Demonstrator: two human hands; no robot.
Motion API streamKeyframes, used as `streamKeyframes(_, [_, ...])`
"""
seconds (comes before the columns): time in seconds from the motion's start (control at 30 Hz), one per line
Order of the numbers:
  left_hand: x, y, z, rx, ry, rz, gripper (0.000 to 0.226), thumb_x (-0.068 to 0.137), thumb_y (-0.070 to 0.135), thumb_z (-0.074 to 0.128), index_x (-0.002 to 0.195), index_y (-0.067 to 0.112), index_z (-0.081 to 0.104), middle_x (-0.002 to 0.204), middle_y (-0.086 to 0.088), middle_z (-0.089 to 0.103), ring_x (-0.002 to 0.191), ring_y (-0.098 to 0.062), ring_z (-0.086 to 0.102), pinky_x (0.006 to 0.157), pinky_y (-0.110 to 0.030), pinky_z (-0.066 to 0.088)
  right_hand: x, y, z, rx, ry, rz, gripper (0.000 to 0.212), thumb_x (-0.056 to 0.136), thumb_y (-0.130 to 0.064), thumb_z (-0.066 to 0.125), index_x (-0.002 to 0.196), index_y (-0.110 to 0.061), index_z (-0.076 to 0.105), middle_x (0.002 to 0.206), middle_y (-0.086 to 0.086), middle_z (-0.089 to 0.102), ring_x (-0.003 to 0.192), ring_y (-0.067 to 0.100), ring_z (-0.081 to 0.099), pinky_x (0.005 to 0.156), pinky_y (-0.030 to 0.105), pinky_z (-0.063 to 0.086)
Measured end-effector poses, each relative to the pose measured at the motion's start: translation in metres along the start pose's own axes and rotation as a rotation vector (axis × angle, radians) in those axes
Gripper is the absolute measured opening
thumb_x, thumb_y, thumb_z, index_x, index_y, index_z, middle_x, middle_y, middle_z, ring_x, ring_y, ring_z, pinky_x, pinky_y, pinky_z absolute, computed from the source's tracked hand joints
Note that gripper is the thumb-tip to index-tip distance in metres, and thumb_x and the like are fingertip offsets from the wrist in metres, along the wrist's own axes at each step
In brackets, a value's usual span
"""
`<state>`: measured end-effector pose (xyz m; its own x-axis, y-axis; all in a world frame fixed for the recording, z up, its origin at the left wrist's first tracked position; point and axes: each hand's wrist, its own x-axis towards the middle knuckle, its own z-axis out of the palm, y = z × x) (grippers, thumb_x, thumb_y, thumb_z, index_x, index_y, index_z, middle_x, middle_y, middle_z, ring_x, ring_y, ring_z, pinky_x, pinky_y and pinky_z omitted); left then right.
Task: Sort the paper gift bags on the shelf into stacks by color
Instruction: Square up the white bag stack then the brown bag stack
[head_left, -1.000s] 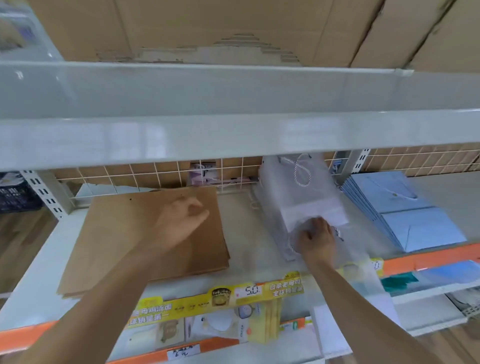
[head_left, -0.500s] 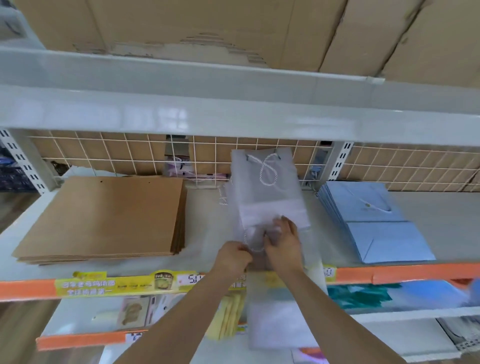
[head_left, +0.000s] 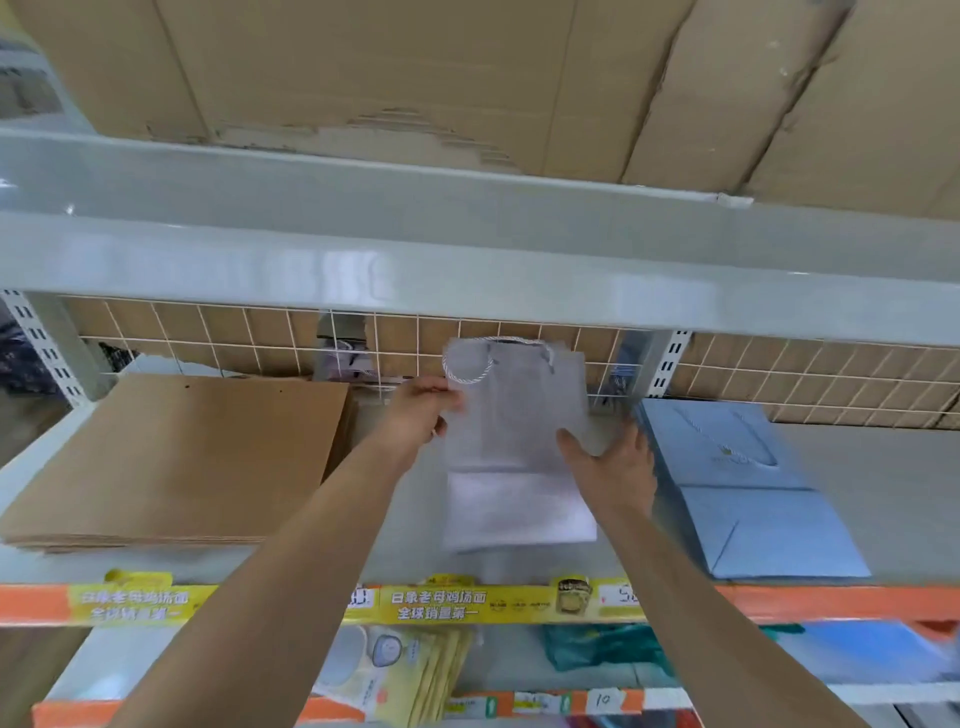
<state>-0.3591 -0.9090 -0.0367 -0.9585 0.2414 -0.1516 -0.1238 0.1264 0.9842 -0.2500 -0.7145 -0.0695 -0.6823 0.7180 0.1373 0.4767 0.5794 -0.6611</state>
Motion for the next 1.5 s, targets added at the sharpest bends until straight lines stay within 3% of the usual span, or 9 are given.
streamKeyframes(0.17, [0.041,0.004,0.015,0.048,0.162,-0.009,0.014,0.086,0.001,0.055,0.085,0.015,0.057,0.077,-0.009,0.065,0.047,-0.019,0.051,0.039,-0.016,0.037,0.011,0.007,0.015,-0.025,-0.206,-0.047,0.071,0.079,-0.05,0.063,0.141,-0.021,0.041,0.144,0.002,0.039,0.129,0.028,0.035,0.102,0.04,0.033])
streamKeyframes(0.23, [0.054,0.003,0.021,0.343,0.235,0.006,0.02,0.086,0.009,0.056,0.105,0.011,0.057,0.104,-0.015,0.064,0.08,-0.032,0.064,0.067,-0.029,0.054,0.017,0.009,0.019,-0.012,-0.256,-0.094,0.075,0.083,-0.046,0.064,0.146,-0.02,0.033,0.148,0.003,0.035,0.132,0.03,0.034,0.106,0.04,0.034])
streamKeyframes(0.4, [0.046,-0.03,0.037,0.594,0.25,-0.093,0.078,0.084,0.053,0.061,0.139,0.006,0.033,0.141,-0.015,0.041,0.128,-0.032,0.044,0.103,-0.043,0.04,0.025,0.013,0.03,0.104,-0.356,0.021,0.07,0.092,-0.037,0.049,0.152,-0.034,0.013,0.146,0.009,0.036,0.118,0.033,0.051,0.096,0.042,0.045])
streamKeyframes(0.53, [0.041,-0.048,0.044,0.312,0.175,-0.457,0.092,0.08,0.072,0.052,0.143,0.006,0.039,0.141,-0.018,0.044,0.128,-0.036,0.046,0.108,-0.043,0.037,0.035,0.016,0.039,0.064,-0.435,0.174,0.072,0.093,-0.042,0.045,0.153,-0.025,0.01,0.146,0.014,0.042,0.125,0.036,0.047,0.102,0.039,0.039])
streamKeyframes(0.7, [0.037,-0.06,0.046,-0.031,0.074,-0.491,0.103,0.073,0.07,0.063,0.146,0.004,0.033,0.142,-0.018,0.047,0.129,-0.036,0.047,0.111,-0.046,0.035,0.036,0.015,0.03,-0.005,-0.415,0.205,0.06,0.082,-0.053,0.035,0.131,-0.02,0.047,0.12,0.012,0.058,0.106,0.033,0.054,0.091,0.039,0.042])
streamKeyframes(0.8, [0.038,-0.061,0.051,0.15,0.127,-0.46,0.11,0.073,0.076,0.057,0.149,0.003,0.023,0.146,-0.017,0.041,0.132,-0.034,0.041,0.113,-0.044,0.03,0.033,0.015,0.031,-0.13,-0.345,0.192,0.074,0.08,-0.068,0.033,0.134,-0.018,0.043,0.124,0.012,0.057,0.111,0.032,0.054,0.087,0.039,0.04])
streamKeyframes(1.03, [0.038,-0.078,0.055,0.737,0.214,-0.434,0.11,0.072,0.088,0.034,0.145,0.005,0.026,0.142,-0.013,0.033,0.133,-0.031,0.031,0.106,-0.048,0.029,0.03,0.033,0.05,-0.138,-0.407,0.007,0.095,0.084,-0.069,0.042,0.147,-0.036,-0.022,0.16,0.0,0.013,0.138,0.034,0.03,0.106,0.049,0.029])
streamKeyframes(1.33, [0.047,-0.065,0.049,0.337,0.194,-0.44,0.101,0.068,0.078,0.058,0.14,0.01,0.037,0.138,-0.016,0.046,0.127,-0.035,0.044,0.106,-0.045,0.037,0.037,0.014,0.038,-0.007,-0.25,0.014,0.073,0.09,-0.041,0.041,0.152,-0.025,0.006,0.14,0.013,0.048,0.118,0.035,0.051,0.096,0.045,0.043])
streamKeyframes(1.5, [0.04,-0.056,0.046,0.249,0.145,-0.345,0.091,0.075,0.074,0.056,0.141,0.013,0.037,0.137,-0.014,0.047,0.123,-0.036,0.049,0.106,-0.046,0.039,0.03,0.005,0.033,0.094,-0.242,0.05,0.073,0.093,-0.039,0.039,0.153,-0.015,0.004,0.149,0.014,0.04,0.127,0.034,0.046,0.099,0.043,0.041])
